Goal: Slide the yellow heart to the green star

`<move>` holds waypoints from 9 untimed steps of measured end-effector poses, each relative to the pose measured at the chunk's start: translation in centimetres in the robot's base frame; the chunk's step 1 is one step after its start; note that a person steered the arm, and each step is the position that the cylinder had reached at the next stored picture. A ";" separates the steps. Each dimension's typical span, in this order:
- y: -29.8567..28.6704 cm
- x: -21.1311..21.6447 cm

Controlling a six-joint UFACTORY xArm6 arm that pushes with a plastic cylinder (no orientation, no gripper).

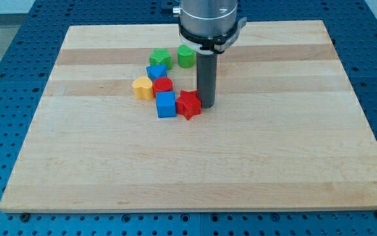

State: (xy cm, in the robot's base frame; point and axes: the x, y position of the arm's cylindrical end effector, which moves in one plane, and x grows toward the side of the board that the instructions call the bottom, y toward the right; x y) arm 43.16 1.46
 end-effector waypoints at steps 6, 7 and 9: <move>0.2 9.9; -4.7 10.6; -9.8 7.5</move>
State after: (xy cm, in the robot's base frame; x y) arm 50.71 -8.39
